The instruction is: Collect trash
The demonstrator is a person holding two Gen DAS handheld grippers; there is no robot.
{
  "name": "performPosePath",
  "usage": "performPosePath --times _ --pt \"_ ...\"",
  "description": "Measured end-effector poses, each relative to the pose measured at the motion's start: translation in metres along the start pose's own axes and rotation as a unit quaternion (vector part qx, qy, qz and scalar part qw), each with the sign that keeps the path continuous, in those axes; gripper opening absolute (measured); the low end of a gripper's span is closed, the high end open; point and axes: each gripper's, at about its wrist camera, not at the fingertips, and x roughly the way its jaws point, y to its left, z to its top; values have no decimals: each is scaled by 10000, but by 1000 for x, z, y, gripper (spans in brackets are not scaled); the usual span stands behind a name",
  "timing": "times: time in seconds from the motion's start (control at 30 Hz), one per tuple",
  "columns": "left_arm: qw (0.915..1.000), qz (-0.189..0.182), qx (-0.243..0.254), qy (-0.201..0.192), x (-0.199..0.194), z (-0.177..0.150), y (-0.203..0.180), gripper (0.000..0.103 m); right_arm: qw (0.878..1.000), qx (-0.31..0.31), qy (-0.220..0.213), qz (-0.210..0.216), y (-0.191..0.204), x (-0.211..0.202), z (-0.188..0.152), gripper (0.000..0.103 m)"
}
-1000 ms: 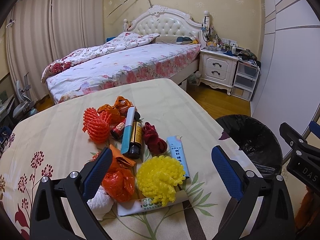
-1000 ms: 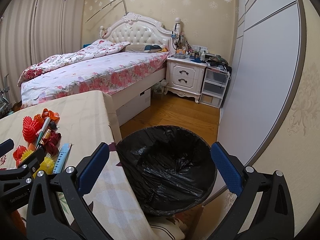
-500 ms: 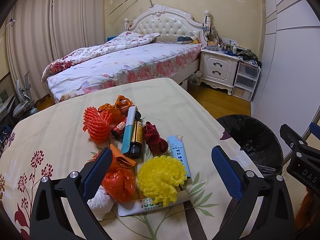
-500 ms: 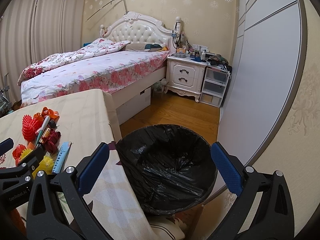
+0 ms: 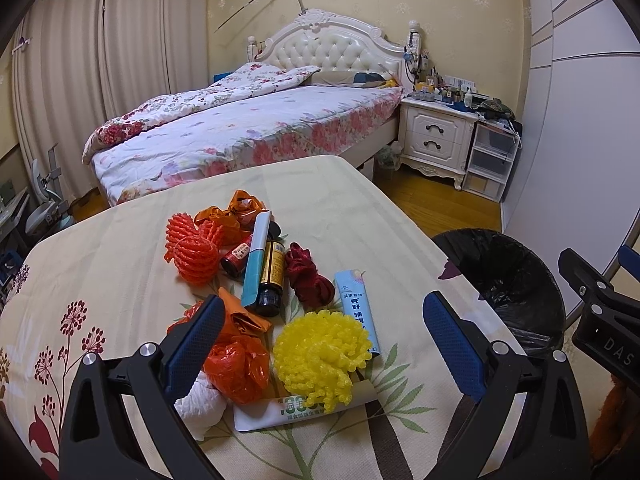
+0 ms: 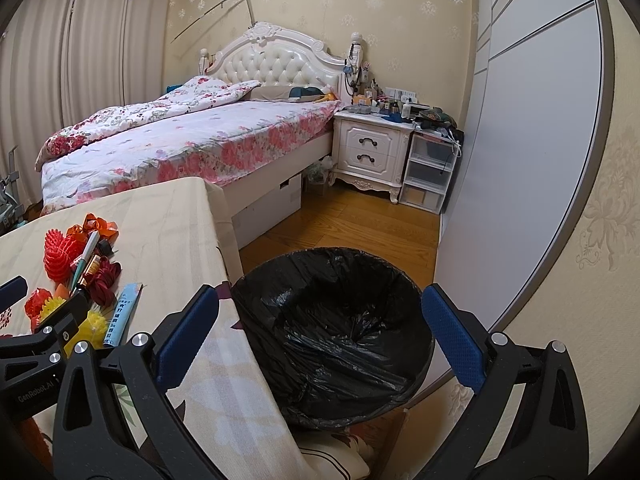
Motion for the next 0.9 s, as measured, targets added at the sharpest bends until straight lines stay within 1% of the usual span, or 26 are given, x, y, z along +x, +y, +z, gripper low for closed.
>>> performPosePath --times 0.13,0.2,0.4,0.67,0.7,0.73,0.77,0.8,0.87,0.9 --pt "10000 -6 -1 6 0 1 0 96 10000 3 1 -5 0 0 0 99" --pt "10000 2 -11 19 10 -6 2 96 10000 2 7 -2 0 0 0 99" --pt "10000 -26 13 51 13 -8 -1 96 10000 2 11 -4 0 0 1 99" --pt "10000 42 72 -13 0 -3 1 96 10000 32 9 84 9 0 -9 98" --pt "10000 43 75 -7 -1 -3 4 95 10000 29 13 92 9 0 -9 97" --pt "9999 79 71 -13 -3 -4 7 90 9999 18 32 119 13 0 -11 93" --pt "9999 131 54 -12 -4 -5 11 80 9999 15 66 155 14 0 -10 90" --pt "9999 156 21 32 -3 -5 15 75 9998 10 96 194 16 0 -9 85" --pt "9997 86 -121 172 -2 -6 28 73 9994 -33 157 297 22 0 -10 83" --pt "9996 82 -184 212 -2 -7 33 73 9993 -66 162 324 26 0 -8 79"
